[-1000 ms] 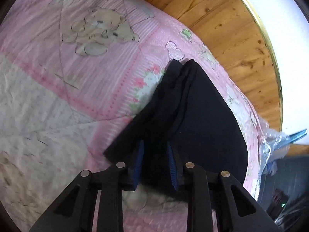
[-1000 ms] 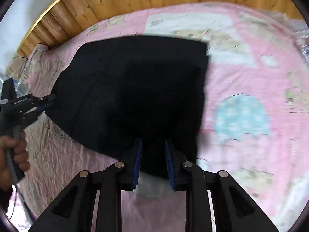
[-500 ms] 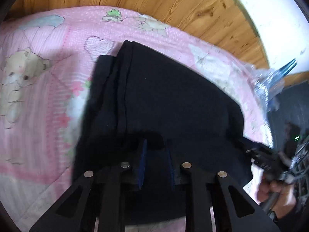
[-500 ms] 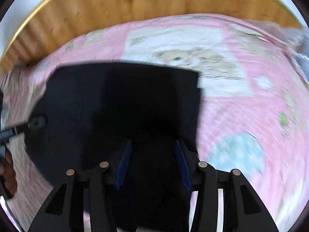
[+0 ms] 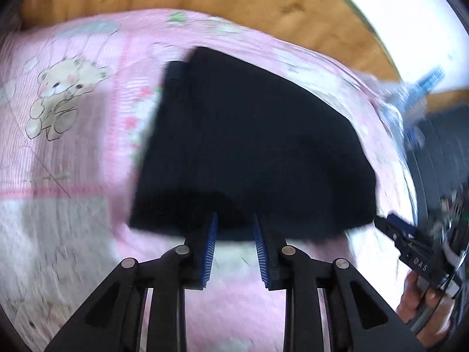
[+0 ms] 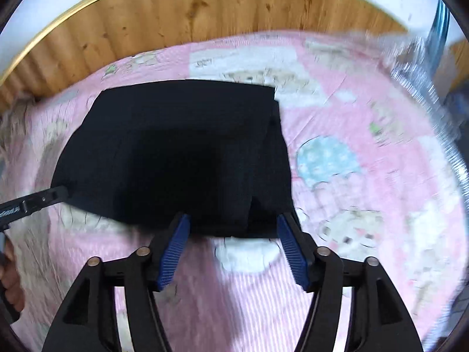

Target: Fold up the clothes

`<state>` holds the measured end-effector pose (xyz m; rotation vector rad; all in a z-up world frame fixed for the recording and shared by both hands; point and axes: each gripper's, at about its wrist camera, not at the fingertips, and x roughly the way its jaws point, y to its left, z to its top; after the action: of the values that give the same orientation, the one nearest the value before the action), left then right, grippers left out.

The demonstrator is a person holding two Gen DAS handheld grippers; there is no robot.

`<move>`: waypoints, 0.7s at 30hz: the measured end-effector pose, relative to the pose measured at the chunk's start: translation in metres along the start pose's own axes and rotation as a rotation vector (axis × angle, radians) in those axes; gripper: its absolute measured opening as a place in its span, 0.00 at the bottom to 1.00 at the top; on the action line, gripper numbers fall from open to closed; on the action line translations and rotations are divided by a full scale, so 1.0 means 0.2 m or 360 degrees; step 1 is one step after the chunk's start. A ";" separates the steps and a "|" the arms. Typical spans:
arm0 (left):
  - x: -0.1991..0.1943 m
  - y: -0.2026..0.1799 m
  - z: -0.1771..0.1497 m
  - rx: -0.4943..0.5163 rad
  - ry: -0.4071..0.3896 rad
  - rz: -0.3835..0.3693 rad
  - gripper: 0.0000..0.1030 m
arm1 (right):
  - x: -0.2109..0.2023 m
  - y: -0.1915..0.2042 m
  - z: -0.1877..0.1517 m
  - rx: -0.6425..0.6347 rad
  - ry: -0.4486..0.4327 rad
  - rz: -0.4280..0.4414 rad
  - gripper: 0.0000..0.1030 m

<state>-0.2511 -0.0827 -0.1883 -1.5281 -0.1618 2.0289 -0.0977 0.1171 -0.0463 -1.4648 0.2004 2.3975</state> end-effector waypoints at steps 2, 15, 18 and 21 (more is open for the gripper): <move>-0.03 -0.09 -0.07 0.0043 0.0035 -0.0020 0.33 | -0.08 0.07 -0.05 -0.0032 -0.0027 -0.0070 0.79; -0.41 -0.38 -0.32 0.0170 0.0012 -0.0064 0.39 | -0.22 0.28 -0.18 -0.0012 -0.0017 -0.0164 0.83; -0.50 -0.35 -0.37 0.0163 -0.0003 -0.0077 0.39 | -0.24 0.29 -0.19 -0.0001 -0.0027 -0.0158 0.83; -0.52 -0.35 -0.39 0.0152 -0.0006 -0.0074 0.39 | -0.24 0.30 -0.20 0.0004 -0.0026 -0.0135 0.83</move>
<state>-0.1370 -0.0982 -0.0971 -1.4487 -0.0992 1.9747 -0.0640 0.0392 -0.0249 -1.4230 0.1341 2.3401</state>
